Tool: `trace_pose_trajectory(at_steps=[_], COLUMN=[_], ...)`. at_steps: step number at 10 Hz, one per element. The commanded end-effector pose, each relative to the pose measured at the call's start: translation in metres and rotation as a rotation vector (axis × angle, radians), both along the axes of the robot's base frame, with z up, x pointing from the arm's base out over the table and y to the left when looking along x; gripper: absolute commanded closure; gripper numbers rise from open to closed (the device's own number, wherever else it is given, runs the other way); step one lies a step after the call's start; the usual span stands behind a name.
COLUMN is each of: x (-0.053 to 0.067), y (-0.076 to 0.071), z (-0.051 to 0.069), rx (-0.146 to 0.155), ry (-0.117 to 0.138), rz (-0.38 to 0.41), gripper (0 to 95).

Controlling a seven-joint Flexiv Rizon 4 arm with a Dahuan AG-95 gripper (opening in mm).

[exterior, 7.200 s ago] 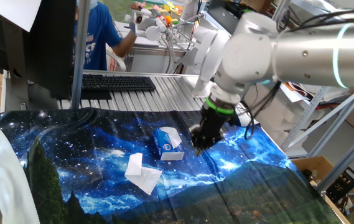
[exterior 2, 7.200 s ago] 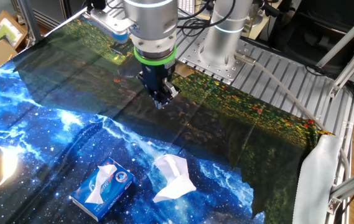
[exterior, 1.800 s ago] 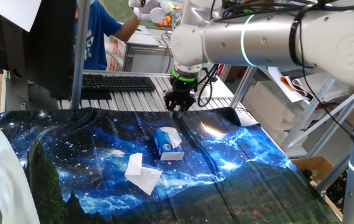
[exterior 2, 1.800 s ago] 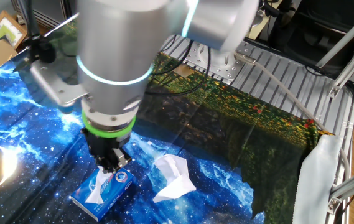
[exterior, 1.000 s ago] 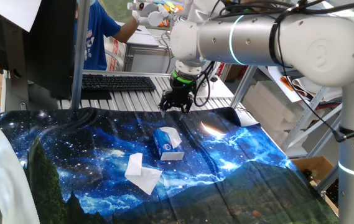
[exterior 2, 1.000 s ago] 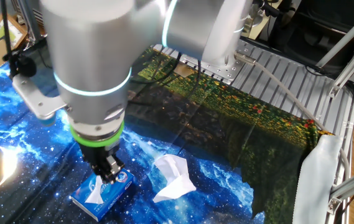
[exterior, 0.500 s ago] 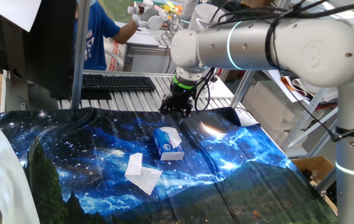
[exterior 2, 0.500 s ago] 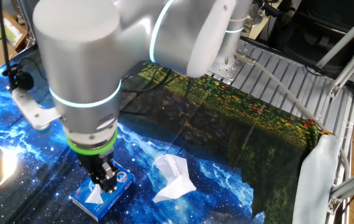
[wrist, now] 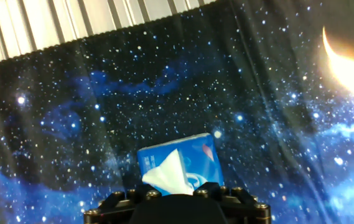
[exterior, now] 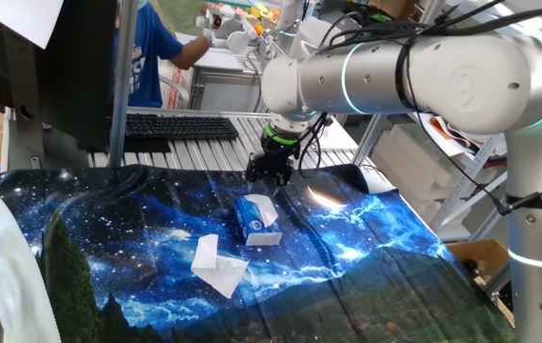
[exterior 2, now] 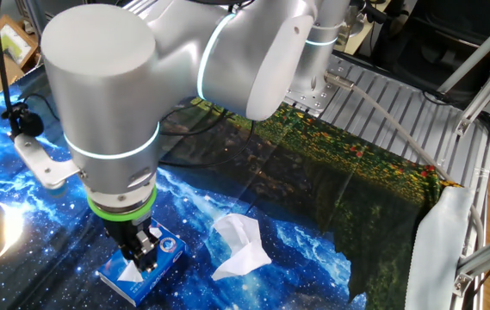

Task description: Pull out a napkin

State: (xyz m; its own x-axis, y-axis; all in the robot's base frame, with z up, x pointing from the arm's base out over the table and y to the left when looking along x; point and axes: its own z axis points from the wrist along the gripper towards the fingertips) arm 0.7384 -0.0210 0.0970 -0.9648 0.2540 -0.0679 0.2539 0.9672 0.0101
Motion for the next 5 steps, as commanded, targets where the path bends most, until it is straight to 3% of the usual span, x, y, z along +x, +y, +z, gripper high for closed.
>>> trace_pose_trajectory(at_steps=[1, 5], x=[-0.0023, -0.0047], y=[0.0022, 0.0033], z=[-0.0042, -0.0079], rx=[0.0, -0.006], ry=[-0.006, -0.007], rz=[-0.007, -0.003], gripper=[57.0, 57.0])
